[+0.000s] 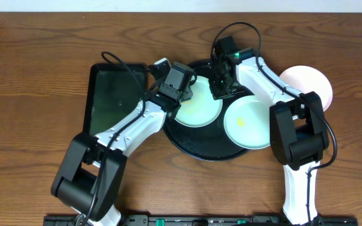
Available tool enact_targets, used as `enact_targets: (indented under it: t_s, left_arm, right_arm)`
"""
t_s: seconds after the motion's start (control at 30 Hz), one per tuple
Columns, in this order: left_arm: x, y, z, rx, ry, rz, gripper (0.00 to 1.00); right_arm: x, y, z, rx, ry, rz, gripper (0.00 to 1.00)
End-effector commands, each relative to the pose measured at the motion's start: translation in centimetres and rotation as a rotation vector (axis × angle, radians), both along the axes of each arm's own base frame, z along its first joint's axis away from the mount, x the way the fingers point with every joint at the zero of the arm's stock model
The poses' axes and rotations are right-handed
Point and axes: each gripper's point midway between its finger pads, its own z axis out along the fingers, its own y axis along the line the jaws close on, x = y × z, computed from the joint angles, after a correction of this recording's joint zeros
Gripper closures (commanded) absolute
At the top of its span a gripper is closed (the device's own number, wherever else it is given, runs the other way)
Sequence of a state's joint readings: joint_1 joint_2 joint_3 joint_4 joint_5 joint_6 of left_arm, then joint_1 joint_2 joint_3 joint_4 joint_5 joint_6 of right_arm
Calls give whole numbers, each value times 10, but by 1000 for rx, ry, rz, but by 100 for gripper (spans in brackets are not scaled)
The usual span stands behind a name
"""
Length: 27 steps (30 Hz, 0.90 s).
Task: Clean dirty plates on tray and stack at the side
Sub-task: 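Scrub the upper green plate with the sponge while right gripper holds it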
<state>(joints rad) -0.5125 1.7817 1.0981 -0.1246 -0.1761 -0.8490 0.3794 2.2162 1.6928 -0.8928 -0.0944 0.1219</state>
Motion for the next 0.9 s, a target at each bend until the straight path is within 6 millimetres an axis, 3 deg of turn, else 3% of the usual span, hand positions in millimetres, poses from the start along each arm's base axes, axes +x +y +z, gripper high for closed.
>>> enact_targets:
  t_s: [0.0, 0.1, 0.33, 0.63, 0.73, 0.87]
  left_arm:
    - [-9, -32, -21, -180, 95, -32, 93]
    - [-13, -50, -35, -226, 128, -87, 92]
    - [-22, -44, -72, -161, 200, -85, 92]
    - [-21, 35, -77, 317, 161, -35, 92]
    - [-19, 59, -65, 451, 136, -1, 92]
    - [-13, 71, -41, 514, 76, 33, 92]
  right_arm:
    - [3, -9, 9, -29, -32, -6, 99]
    - [4, -8, 9, -27, -37, -6, 99]
    - [4, -9, 9, -29, -32, -7, 99]
    - [2, -10, 8, -33, -24, -6, 99]
    - [1, -11, 8, -38, -22, -6, 99]
    - [-1, -12, 8, -41, -17, 1, 99]
